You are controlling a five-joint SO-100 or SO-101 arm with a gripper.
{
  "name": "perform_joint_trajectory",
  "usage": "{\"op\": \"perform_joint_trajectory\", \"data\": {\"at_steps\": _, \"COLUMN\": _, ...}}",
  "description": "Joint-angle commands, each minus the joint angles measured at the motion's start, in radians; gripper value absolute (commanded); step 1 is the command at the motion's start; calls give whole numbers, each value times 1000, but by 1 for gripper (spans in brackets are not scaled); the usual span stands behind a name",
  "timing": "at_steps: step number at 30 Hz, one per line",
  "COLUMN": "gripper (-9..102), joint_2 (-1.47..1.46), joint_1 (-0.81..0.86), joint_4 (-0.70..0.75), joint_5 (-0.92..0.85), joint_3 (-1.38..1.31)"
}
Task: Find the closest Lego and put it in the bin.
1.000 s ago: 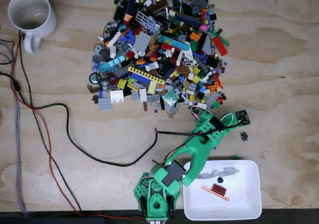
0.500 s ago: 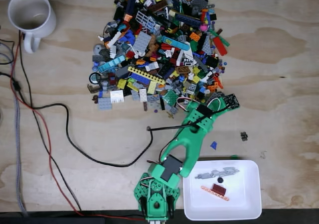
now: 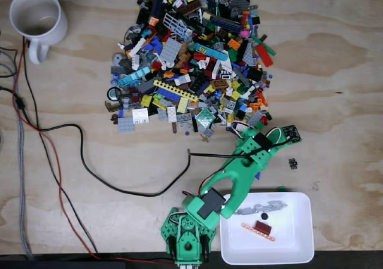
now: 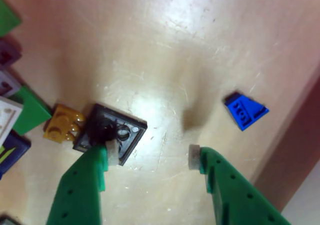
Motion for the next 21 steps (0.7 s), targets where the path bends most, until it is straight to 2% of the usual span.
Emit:
{"op": "perform_joint_trajectory", "data": {"at_steps": 1, "gripper": 23, "joint_2": 23, "joint_1": -28, "joint_4": -48, "joint_5": -18, "joint_3": 3}}
{"op": "perform_joint_trajectory", "data": {"at_steps": 6, "gripper": 24, "joint_2": 5, "joint_1": -94, "joint_4": -87, "joint_5": -25, "joint_3": 8}}
{"op": "perform_joint_trajectory", "data": {"at_steps": 9, "gripper": 21, "joint_2": -9, "joint_1": -117, "joint_4": -103, "joint_5": -18, "joint_3": 8}}
{"op": "perform_joint_trajectory", "data": {"at_steps": 11, "gripper": 17, "joint_2": -14, "joint_1": -130, "joint_4": -94, "joint_5": -18, "joint_3": 23}}
{"op": "perform_joint_trajectory", "data": {"at_steps": 21, "gripper": 19, "joint_2": 71, "joint_1": -149, "joint_4": -34, "joint_5": -58, "joint_3": 129}}
